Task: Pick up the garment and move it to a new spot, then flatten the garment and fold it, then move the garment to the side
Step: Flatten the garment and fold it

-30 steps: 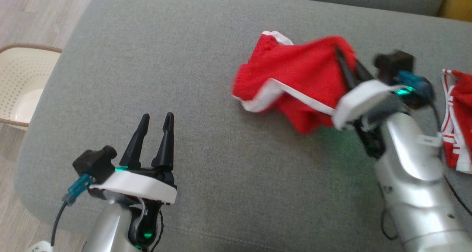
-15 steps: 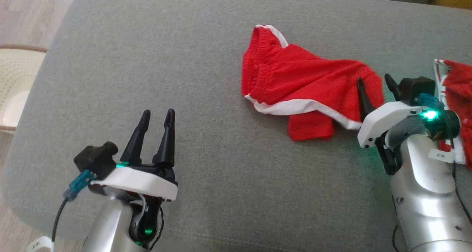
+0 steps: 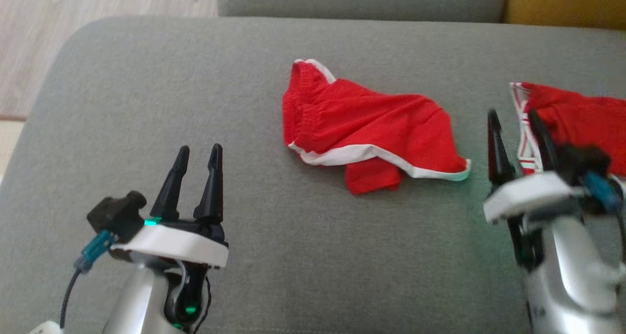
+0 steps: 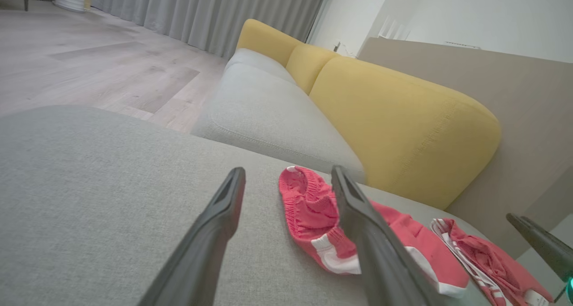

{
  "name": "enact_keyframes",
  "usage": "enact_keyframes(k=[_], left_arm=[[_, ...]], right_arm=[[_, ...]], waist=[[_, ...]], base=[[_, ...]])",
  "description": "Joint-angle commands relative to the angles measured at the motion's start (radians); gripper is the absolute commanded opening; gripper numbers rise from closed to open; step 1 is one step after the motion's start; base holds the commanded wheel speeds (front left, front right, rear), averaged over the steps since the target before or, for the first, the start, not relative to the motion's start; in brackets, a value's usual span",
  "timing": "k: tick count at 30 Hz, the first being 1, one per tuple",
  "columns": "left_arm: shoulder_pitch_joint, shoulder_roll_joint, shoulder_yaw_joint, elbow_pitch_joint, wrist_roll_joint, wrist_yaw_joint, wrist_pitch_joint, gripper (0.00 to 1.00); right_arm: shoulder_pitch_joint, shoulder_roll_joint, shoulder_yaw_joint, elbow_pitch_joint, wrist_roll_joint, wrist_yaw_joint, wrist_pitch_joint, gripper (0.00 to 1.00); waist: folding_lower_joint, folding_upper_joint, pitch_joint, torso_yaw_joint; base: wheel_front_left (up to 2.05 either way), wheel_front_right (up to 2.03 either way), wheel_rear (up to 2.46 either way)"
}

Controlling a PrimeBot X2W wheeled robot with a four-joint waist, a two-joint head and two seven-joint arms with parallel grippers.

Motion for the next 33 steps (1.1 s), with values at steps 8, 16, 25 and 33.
enact_keyframes(k=[8, 16, 25, 33], left_arm=[[0.007, 0.008, 0.045, -0.044, -0.006, -0.006, -0.008, 1.00], [-0.019, 0.025, -0.016, 0.013, 0.044, -0.006, -0.008, 1.00], [-0.189, 0.148, -0.175, 0.277, 0.171, -0.006, -0.008, 1.00], [-0.319, 0.195, -0.286, 0.330, 0.133, -0.006, -0.008, 1.00]], right_arm=[[0.186, 0.000, 0.031, -0.190, 0.123, -0.001, -0.001, 1.00], [0.187, 0.000, 0.049, -0.267, 0.135, -0.001, 0.026, 1.00], [0.181, 0.000, 0.063, -0.278, 0.129, -0.001, 0.025, 1.00], [0.158, 0.000, 0.059, -0.262, 0.130, -0.001, 0.007, 1.00]], waist=[[0.0000, 0.0000, -0.026, -0.060], [0.0000, 0.0000, 0.003, -0.106], [0.0000, 0.0000, 0.065, -0.140], [0.0000, 0.0000, 0.115, -0.166]], base=[[0.00, 0.00, 0.00], [0.00, 0.00, 0.00], [0.00, 0.00, 0.00], [0.00, 0.00, 0.00]])
